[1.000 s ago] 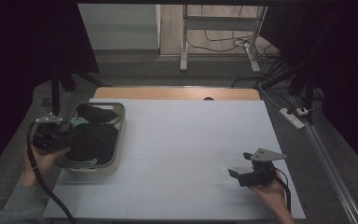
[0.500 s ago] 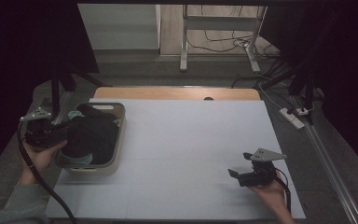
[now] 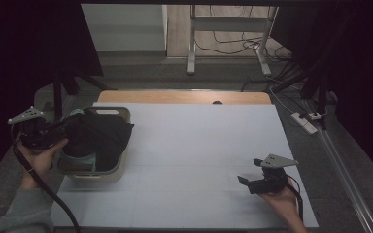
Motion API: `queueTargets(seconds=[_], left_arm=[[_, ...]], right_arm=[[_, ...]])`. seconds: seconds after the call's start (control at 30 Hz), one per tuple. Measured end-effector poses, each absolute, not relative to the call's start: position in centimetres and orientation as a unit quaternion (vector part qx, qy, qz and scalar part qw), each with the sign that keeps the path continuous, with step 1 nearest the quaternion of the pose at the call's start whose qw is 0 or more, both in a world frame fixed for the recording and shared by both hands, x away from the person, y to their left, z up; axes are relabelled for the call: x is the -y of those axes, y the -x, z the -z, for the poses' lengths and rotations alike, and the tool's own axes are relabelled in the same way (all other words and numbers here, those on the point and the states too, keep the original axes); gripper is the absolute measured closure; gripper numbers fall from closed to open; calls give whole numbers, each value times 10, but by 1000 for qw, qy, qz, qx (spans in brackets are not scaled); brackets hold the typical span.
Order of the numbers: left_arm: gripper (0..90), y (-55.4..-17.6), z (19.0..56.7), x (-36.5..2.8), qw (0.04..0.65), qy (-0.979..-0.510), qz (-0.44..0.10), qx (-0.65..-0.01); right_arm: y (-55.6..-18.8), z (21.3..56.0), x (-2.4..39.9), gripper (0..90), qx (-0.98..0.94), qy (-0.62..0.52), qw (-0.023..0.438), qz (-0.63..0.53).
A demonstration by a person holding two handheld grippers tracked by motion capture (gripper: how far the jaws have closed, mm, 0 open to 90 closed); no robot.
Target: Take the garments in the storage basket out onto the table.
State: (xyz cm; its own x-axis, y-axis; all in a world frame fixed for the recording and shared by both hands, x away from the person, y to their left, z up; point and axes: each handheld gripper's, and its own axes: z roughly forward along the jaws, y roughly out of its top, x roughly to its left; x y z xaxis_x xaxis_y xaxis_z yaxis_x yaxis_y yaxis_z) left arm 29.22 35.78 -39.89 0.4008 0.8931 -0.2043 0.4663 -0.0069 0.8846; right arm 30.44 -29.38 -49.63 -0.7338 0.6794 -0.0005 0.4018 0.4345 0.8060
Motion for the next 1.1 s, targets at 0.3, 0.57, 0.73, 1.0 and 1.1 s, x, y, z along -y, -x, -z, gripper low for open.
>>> queueTargets(seconds=[0.3,0.57,0.73,1.0,1.1], left_arm=[[793,-291,391,-358,516,-655,-235,-500],[793,-289,379,-361,546,-631,-240,-496],[793,-287,374,-360,558,-623,-244,-491],[793,-285,367,-360,573,-610,-249,-487],[793,-284,363,-361,582,-602,-250,-486]], right_arm=[[-304,497,294,75,-829,-326,166,-422],[-304,497,294,75,-829,-327,166,-421],[-305,497,294,75,-831,-329,165,-418],[-305,498,293,75,-831,-328,164,-418],[-305,498,293,75,-830,-330,167,-418]])
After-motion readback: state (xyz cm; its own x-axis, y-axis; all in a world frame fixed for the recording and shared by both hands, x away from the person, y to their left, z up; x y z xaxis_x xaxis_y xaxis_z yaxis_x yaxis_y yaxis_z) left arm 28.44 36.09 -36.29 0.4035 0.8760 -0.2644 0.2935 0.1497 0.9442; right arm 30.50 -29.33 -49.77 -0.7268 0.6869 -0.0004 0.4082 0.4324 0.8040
